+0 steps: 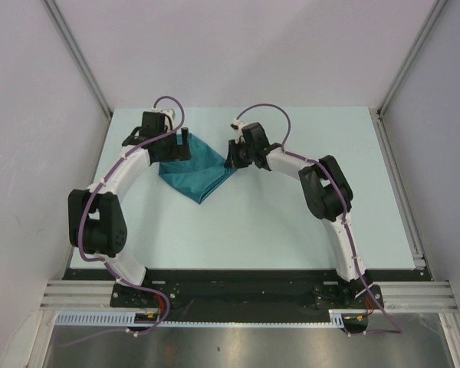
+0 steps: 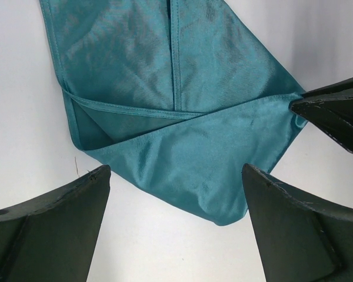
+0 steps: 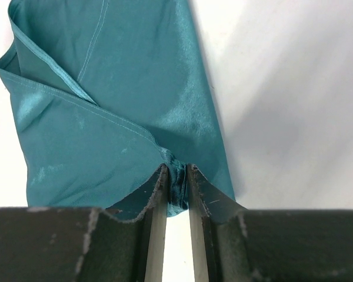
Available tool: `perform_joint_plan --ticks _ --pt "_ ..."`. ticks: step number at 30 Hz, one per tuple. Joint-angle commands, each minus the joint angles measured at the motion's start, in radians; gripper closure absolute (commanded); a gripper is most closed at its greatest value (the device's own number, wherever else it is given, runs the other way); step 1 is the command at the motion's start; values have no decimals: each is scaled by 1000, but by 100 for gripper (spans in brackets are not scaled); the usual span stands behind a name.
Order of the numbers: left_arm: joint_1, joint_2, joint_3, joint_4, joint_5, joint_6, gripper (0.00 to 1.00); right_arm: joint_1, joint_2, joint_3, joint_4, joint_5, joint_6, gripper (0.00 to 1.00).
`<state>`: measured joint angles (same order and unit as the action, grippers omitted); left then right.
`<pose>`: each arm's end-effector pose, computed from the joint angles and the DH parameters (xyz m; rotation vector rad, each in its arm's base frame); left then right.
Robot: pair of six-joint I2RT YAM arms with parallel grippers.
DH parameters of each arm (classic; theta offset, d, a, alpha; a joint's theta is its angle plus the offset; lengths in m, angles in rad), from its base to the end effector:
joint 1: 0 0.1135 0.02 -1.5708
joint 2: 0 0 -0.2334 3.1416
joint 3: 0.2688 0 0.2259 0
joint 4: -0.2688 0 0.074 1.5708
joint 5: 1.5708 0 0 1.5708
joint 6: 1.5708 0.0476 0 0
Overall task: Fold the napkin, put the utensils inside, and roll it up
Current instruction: Fold the napkin
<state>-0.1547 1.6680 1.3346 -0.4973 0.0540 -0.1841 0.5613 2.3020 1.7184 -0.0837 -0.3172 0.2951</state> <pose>0.3455 -0.0565 0.2415 -0.0102 2.4117 -0.2219 0.4021 0.2704 0.1435 -0.4863 2.2756 0.8050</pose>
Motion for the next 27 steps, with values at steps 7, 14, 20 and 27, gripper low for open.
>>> perform_joint_plan --ticks 7,14,20,27 --pt "7 -30 2 17 27 -18 3 6 -90 -66 55 50 10 76" --pt "7 -30 0 17 35 -18 3 0 -84 -56 59 61 6 76" --pt "7 -27 3 16 37 -20 3 -14 -70 -37 67 50 18 76" --pt "7 -24 3 16 38 -20 3 -14 -46 12 59 27 21 74"
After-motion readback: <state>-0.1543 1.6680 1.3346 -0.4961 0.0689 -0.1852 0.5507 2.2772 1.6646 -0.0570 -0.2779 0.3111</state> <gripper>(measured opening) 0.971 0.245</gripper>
